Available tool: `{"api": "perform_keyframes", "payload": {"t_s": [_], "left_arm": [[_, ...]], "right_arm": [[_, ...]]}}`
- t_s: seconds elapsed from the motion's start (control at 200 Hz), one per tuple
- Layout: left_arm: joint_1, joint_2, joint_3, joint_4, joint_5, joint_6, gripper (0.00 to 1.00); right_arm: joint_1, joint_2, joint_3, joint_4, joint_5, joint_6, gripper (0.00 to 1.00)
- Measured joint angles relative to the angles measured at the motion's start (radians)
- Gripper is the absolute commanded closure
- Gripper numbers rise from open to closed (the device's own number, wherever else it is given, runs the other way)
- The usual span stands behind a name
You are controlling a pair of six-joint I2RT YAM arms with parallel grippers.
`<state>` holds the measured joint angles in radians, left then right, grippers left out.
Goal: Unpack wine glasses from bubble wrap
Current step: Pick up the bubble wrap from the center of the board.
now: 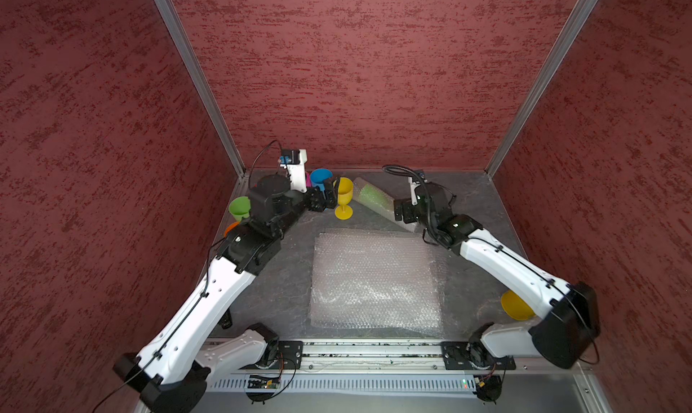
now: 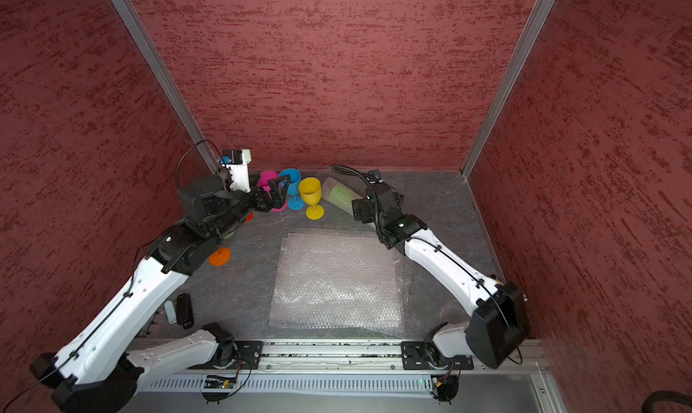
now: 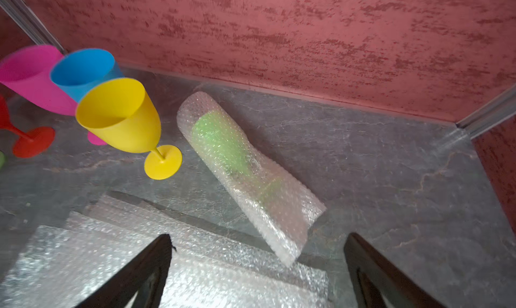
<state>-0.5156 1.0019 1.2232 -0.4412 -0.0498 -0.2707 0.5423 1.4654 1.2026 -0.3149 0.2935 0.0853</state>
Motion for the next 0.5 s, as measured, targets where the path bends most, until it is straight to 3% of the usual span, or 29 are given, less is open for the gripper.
{"api": "perform_keyframes", "payload": {"t_s": [0.125,0.311,0.501], "left_arm": [[-0.075,-0.053,-0.101,-0.104,0.092,-0.04,0.0],[-0.235,-0.116,-0.24,-0.131,0.071,-0.005,0.0],[-0.262,-0.301,-0.359,-0.089,0.026,0.032,0.0]], "right_arm": [[-0.053,0.184,0.079,0.017,-0.07,-0.068,0.01],[-0.095,0.442,0.273,0.0,-0.175,-0.138,0.01],[-0.094,0.61,0.413,-0.023,-0.246,-0.212,0.01]]}}
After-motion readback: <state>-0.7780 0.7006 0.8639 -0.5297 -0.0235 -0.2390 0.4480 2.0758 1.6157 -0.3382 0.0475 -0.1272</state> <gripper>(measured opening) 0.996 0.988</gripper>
